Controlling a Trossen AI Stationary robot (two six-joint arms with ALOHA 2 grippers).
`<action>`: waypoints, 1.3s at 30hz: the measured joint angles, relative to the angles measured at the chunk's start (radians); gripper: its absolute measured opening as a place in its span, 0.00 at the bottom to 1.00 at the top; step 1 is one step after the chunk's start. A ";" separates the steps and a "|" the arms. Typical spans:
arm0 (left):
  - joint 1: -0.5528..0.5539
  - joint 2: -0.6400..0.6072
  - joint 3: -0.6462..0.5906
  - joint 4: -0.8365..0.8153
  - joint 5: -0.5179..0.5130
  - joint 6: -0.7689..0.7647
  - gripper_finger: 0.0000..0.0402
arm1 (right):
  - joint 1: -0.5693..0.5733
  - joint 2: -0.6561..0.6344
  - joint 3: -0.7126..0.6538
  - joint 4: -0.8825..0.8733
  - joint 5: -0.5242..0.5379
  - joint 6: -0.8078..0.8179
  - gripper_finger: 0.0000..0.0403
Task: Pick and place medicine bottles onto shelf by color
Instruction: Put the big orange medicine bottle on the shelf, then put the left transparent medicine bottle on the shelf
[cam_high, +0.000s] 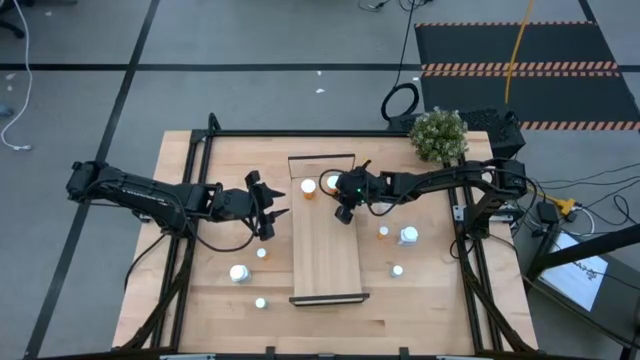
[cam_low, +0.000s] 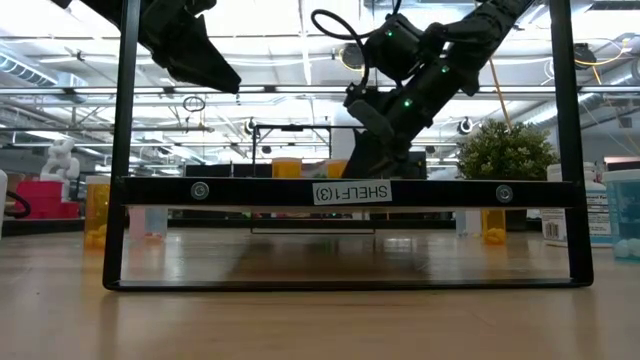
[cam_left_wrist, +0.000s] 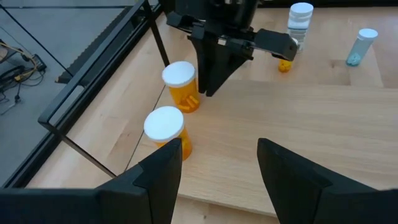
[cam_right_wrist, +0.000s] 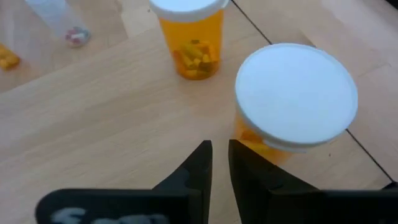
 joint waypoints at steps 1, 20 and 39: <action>0.000 0.000 0.000 0.000 0.000 0.000 0.52 | 0.002 0.000 0.000 -0.004 -0.001 0.000 0.11; -0.035 0.000 0.000 -0.012 0.043 -0.061 0.52 | 0.129 -0.302 0.000 -0.278 -0.025 0.008 0.11; -0.297 0.053 0.000 -0.350 -0.099 -0.482 0.52 | 0.305 -0.556 -0.042 -0.514 -0.020 -0.022 0.11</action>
